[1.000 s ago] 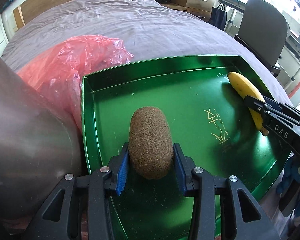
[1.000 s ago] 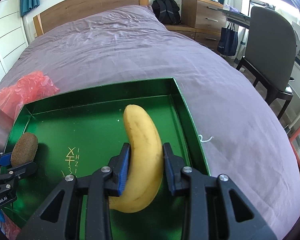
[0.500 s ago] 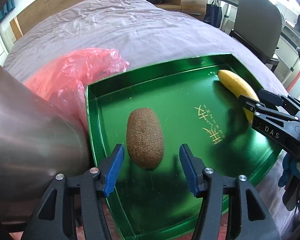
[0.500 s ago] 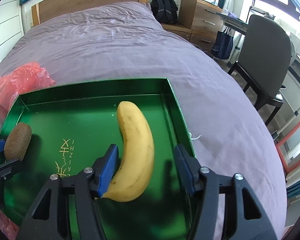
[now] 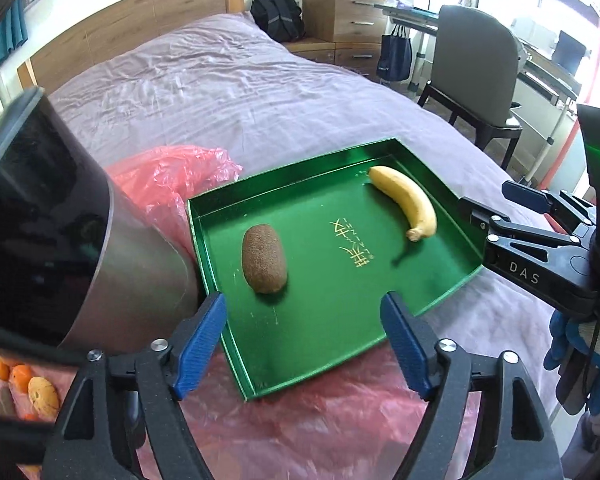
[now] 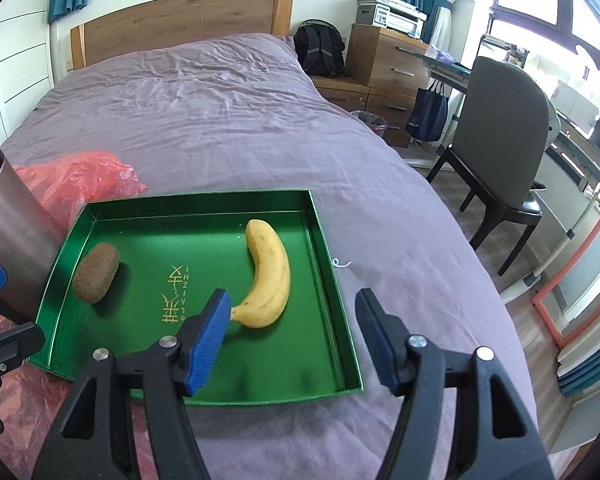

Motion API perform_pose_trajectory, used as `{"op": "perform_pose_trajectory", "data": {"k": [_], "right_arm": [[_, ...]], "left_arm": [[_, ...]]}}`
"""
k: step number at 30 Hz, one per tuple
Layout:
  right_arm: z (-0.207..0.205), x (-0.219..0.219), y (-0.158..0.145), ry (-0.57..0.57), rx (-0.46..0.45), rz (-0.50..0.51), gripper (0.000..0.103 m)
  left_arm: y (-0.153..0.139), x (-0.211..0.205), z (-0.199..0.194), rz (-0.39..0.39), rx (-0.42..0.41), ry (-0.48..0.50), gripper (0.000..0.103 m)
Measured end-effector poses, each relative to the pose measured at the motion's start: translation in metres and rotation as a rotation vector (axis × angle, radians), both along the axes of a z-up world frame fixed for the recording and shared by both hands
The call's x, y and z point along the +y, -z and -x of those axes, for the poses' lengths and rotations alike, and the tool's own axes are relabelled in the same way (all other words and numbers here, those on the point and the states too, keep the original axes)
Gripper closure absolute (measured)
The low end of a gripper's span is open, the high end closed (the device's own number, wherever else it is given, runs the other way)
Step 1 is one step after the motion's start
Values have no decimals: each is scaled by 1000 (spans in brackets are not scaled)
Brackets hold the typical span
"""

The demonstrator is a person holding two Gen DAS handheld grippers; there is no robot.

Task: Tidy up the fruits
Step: 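Open both tools to release the fruit and withdraw toward the fruit spread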

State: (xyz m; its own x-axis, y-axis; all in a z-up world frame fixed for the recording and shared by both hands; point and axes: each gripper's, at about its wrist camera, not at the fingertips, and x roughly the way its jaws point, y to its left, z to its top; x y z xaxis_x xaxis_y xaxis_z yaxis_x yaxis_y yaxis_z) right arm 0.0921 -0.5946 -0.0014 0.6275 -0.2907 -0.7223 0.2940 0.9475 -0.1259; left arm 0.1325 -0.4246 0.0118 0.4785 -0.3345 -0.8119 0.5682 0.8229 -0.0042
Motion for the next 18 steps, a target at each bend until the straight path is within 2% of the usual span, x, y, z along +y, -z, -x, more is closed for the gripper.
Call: {"op": "perform_pose_trajectory", "data": {"k": [6, 18], "right_arm": [[34, 13, -18, 1, -22, -4, 7], [99, 79, -44, -100, -60, -19, 6]], "left_arm": [[-19, 24, 30, 21, -23, 15, 24], [-31, 103, 94, 39, -91, -33, 24]]}}
